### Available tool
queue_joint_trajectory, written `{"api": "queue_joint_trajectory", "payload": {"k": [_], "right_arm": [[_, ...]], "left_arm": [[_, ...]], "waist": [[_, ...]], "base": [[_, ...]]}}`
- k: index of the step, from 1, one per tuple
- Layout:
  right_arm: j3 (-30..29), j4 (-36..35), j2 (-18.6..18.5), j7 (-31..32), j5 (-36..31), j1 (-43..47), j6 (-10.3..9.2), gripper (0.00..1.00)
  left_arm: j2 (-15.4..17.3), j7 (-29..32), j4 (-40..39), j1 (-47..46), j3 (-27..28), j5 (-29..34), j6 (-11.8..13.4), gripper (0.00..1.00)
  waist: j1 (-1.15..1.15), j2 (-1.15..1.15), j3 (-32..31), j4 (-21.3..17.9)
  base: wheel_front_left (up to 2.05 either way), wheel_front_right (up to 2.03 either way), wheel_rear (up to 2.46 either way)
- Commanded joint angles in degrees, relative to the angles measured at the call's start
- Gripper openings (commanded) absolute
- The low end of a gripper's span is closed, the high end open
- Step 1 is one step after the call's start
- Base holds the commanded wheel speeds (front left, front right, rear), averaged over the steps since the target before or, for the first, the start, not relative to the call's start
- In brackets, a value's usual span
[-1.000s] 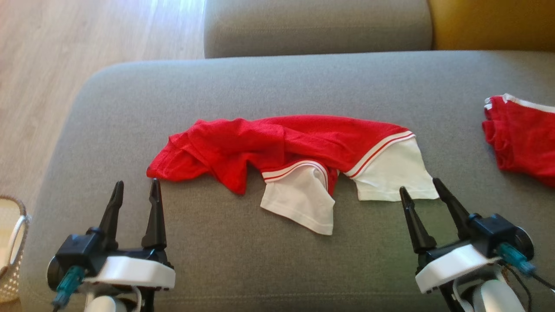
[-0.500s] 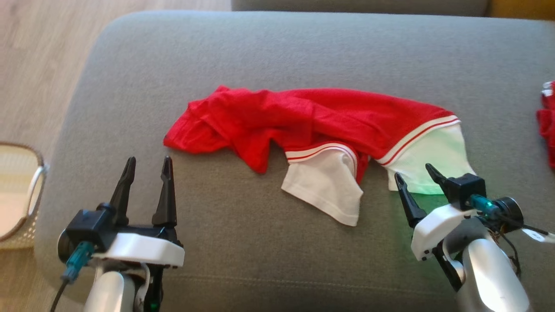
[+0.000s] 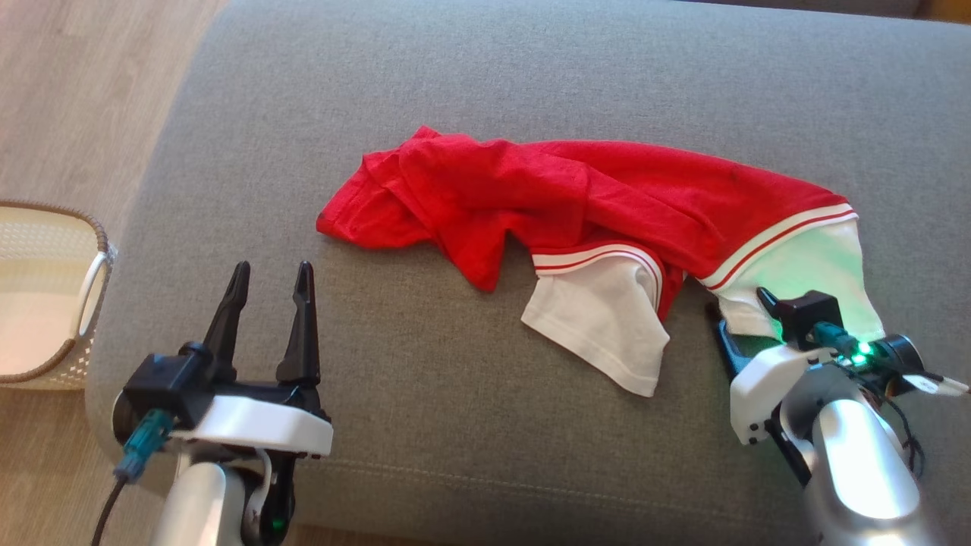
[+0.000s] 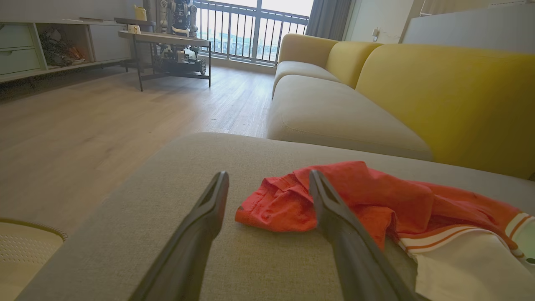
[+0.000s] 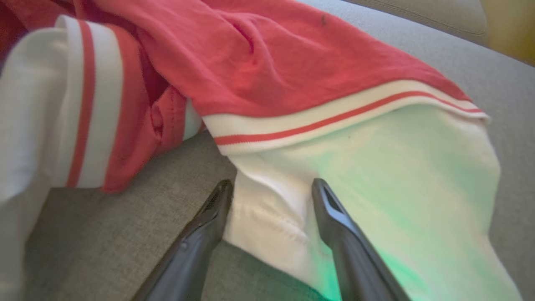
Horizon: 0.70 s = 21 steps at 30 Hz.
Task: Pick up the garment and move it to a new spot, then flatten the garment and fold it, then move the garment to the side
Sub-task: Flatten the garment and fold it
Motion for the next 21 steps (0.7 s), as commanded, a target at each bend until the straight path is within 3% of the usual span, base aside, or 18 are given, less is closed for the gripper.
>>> {"api": "queue_joint_trajectory", "payload": {"k": [1,13,21], "right_arm": [[1.00,-0.08,0.08,0.24,-1.05,-1.63,-0.02,0.00],[-3.25,-6.22,0.08,-6.19,-0.15,-2.48,-0.02,0.00],[-2.49,-17.51,0.00,-2.99,-0.72,-7.04,-0.02,0.00]], "left_arm": [[0.18,-0.32,-1.47,-2.37,1.79,-0.21,0.18,1.00],[0.17,-0.33,-0.63,-1.09,1.94,-0.49,0.04,1.00],[0.17,-0.33,-0.73,-0.05,0.80,-1.19,0.21,1.00]], "waist": [[0.00,0.00,-0.03,0.04],[0.00,0.00,-3.96,-1.56],[0.00,0.00,-5.55,-1.49]], "base": [[0.00,0.00,0.00],[0.00,0.00,0.00],[0.00,0.00,0.00]]}}
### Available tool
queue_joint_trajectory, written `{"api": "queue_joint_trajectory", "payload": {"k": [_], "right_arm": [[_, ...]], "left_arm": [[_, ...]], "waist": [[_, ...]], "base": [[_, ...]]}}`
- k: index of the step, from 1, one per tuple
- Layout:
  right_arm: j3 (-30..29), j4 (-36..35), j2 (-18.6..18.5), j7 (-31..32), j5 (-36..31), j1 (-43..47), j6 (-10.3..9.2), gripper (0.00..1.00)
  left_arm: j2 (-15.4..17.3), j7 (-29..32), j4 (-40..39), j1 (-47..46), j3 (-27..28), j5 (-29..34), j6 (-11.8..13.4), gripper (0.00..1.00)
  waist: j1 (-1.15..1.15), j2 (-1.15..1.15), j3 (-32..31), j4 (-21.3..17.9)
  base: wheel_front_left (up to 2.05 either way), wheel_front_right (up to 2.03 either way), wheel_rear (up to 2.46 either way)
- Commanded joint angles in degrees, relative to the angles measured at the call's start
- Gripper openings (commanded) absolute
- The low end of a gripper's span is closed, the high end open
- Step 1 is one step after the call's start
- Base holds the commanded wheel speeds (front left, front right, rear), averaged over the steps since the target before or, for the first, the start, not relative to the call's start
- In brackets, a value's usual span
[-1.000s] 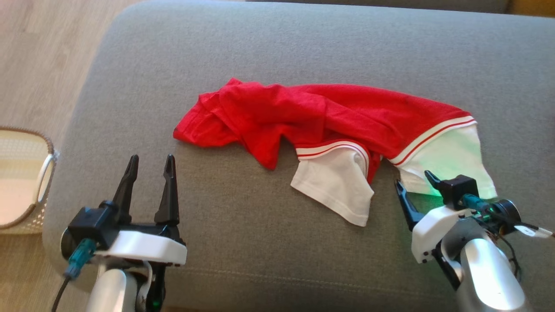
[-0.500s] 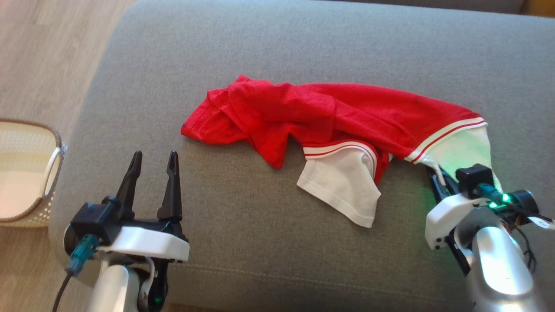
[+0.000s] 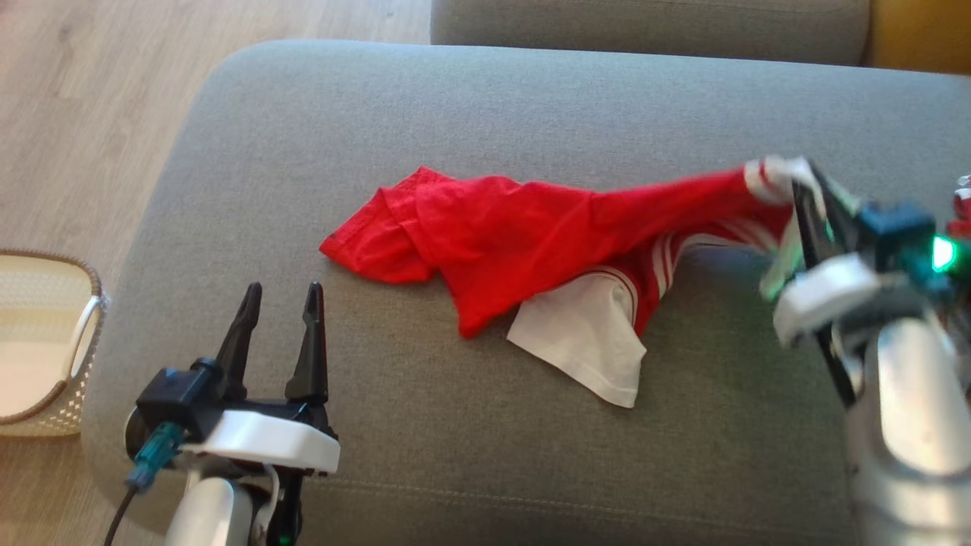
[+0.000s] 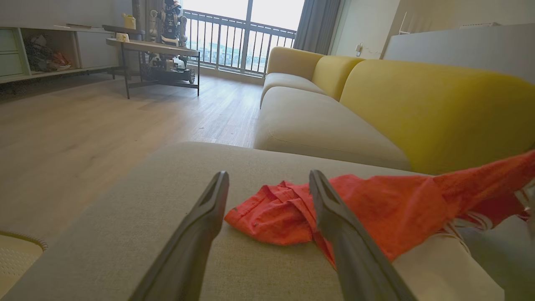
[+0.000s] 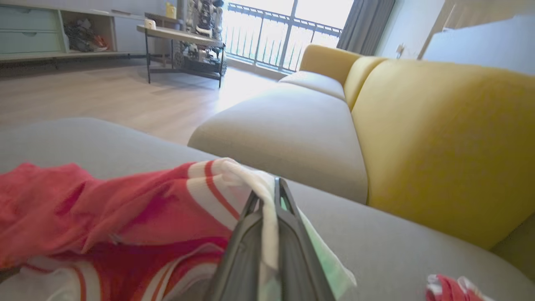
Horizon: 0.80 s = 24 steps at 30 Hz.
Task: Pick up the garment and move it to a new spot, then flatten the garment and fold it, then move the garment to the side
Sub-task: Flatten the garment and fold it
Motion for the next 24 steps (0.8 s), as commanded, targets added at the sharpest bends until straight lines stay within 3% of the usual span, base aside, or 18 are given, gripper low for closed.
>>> {"api": "queue_joint_trajectory", "payload": {"k": [1,5,9,18,24], "right_arm": [[2.42,-3.18,-0.35,1.01,-0.28,-4.79,-0.02,0.00],[7.48,-3.55,-4.01,5.32,0.03,-11.35,-0.02,0.00],[12.98,0.56,-8.99,9.67,1.46,-19.74,-0.02,0.00],[22.57,19.12,-17.36,13.98,4.84,-37.05,-0.02,0.00],[22.32,31.20,-19.36,13.02,2.92,-44.01,-0.02,0.00]], "left_arm": [[0.18,-0.33,-2.09,-1.55,1.50,-0.46,0.25,1.00],[0.18,-0.33,-2.27,-1.96,0.46,-1.38,0.46,1.00],[0.18,-0.33,-2.25,-3.18,-1.20,-2.87,0.88,1.00],[0.18,-0.33,-2.27,-5.77,-5.97,-6.73,2.50,1.00],[0.18,-0.33,-2.66,-7.18,-8.55,-8.20,3.25,1.00]], "waist": [[0.00,0.00,0.34,0.48],[0.00,0.00,2.20,2.44],[0.00,0.00,4.76,5.54],[0.00,0.00,10.37,13.45],[0.00,0.00,13.10,17.36]], "base": [[0.00,0.00,0.00],[0.00,0.00,0.00],[0.00,0.00,0.00],[0.00,0.00,0.00],[0.00,0.00,0.00]]}}
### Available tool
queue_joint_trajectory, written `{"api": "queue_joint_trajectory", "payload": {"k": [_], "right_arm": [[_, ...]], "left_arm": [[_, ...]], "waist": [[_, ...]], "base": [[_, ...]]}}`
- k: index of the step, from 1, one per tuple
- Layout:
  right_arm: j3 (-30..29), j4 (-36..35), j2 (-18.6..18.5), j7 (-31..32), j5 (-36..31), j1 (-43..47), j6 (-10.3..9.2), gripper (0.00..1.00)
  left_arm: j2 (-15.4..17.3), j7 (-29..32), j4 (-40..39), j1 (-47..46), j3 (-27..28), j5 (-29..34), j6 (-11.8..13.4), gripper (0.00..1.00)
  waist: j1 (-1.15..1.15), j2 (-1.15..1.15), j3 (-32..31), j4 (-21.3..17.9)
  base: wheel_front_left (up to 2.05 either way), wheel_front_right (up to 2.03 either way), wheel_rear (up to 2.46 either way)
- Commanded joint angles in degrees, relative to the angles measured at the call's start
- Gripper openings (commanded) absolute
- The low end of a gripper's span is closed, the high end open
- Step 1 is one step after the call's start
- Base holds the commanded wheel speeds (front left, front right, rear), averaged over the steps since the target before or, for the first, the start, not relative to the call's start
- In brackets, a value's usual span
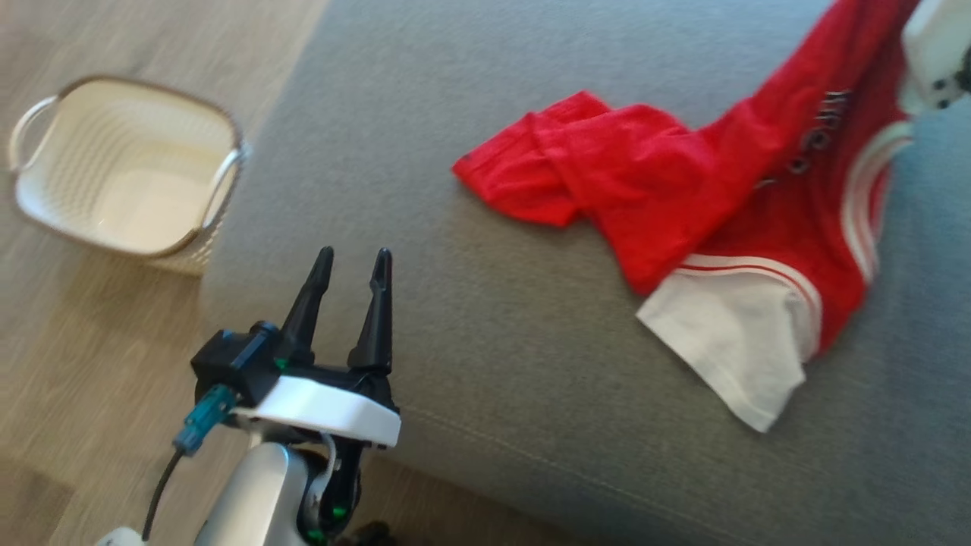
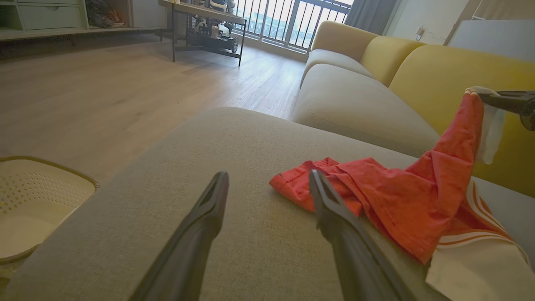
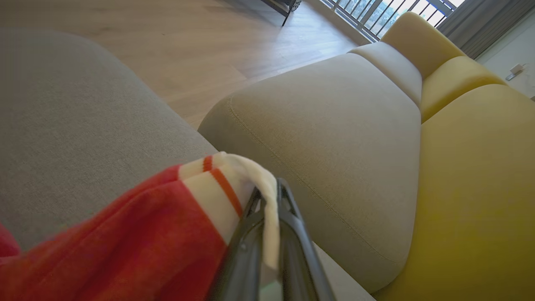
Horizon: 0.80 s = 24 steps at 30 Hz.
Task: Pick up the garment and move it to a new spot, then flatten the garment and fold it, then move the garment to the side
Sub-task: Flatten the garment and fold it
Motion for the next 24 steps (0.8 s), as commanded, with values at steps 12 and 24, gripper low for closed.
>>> {"api": "queue_joint_trajectory", "payload": {"k": [12,24], "right_arm": [[0.57,12.08,4.74,-6.12,-2.56,-3.37,-0.03,1.00],[-0.46,12.11,10.46,-19.15,3.96,1.82,-0.03,1.00]], "left_arm": [[0.25,-0.33,-2.00,-2.89,1.14,0.18,0.97,1.00],[0.25,-0.33,-1.98,-1.46,5.85,3.96,-0.11,1.00]], "waist": [[-0.01,0.00,1.28,0.72],[-0.01,0.00,-6.95,-9.60]], "base": [[0.00,0.00,0.00],[0.00,0.00,0.00]]}}
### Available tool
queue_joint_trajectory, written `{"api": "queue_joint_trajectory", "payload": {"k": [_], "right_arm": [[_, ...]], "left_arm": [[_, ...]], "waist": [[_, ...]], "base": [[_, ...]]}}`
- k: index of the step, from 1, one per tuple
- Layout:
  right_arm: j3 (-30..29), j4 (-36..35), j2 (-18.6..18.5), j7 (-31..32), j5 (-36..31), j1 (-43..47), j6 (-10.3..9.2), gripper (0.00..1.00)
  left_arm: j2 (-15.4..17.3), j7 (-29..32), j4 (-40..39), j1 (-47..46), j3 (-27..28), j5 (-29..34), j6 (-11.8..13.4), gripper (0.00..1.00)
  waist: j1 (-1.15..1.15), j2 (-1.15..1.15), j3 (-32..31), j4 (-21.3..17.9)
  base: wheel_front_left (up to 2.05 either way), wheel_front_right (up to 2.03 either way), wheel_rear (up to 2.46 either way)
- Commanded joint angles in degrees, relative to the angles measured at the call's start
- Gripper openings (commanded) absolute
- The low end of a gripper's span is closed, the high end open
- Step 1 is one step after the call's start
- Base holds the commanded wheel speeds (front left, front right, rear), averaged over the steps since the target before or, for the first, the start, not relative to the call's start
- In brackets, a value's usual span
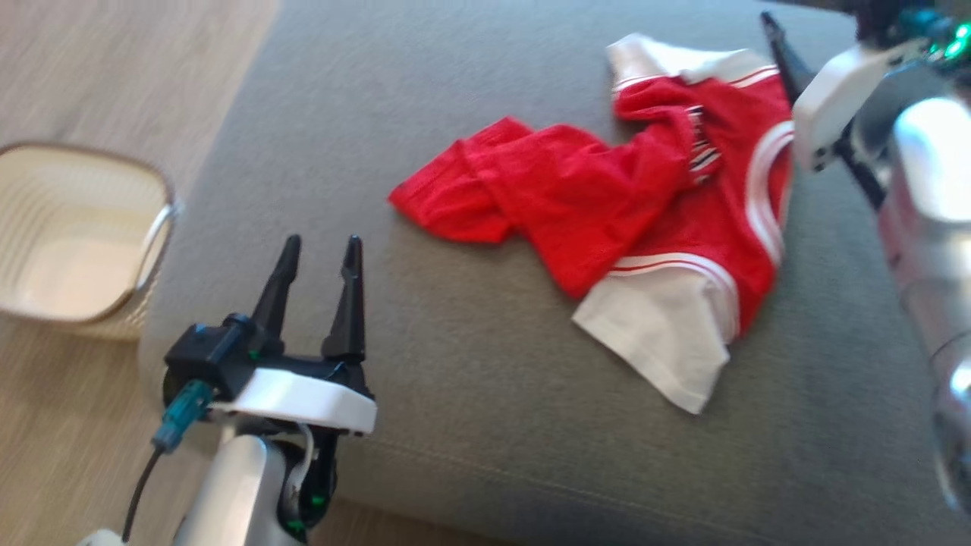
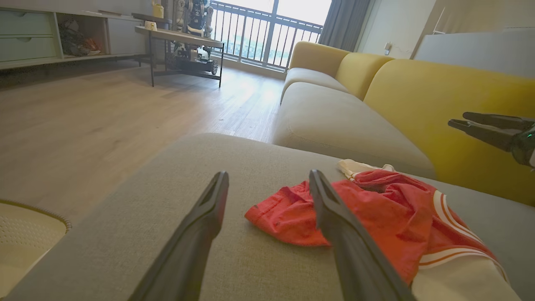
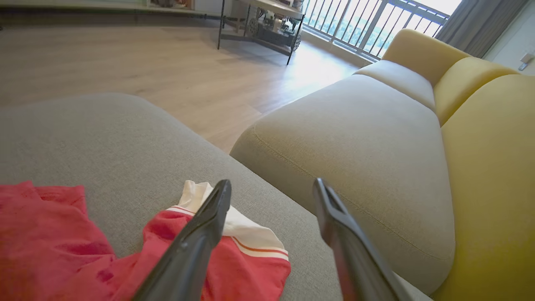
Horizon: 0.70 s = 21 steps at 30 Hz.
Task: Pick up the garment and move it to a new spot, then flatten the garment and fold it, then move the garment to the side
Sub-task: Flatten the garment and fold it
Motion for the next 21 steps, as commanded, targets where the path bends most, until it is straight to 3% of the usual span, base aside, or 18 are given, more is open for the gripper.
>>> {"api": "queue_joint_trajectory", "payload": {"k": [1,6,14,21], "right_arm": [[-0.02,-2.94,1.72,-1.10,1.61,2.35,-0.02,1.00],[-1.56,-10.41,3.53,-1.74,6.59,10.93,-0.02,1.00],[-7.92,-28.70,6.13,-1.79,12.07,31.31,-0.02,1.00],[-12.40,-43.30,9.25,-1.79,9.27,48.77,-0.02,1.00]], "left_arm": [[0.39,-0.33,-1.85,-0.48,2.88,0.84,-0.17,1.00],[0.39,-0.33,-2.09,1.31,6.19,2.11,-0.49,1.00],[0.39,-0.33,-2.16,3.78,9.13,3.04,-1.29,1.00],[0.39,-0.33,-1.64,6.26,9.56,3.23,-1.50,1.00]], "waist": [[0.00,0.00,-3.48,-3.88],[0.00,0.00,-6.53,-8.13],[0.00,0.00,-9.81,-12.65],[0.00,0.00,-11.70,-14.29]], "base": [[0.00,0.00,0.00],[0.00,0.00,0.00],[0.00,0.00,0.00],[0.00,0.00,0.00]]}}
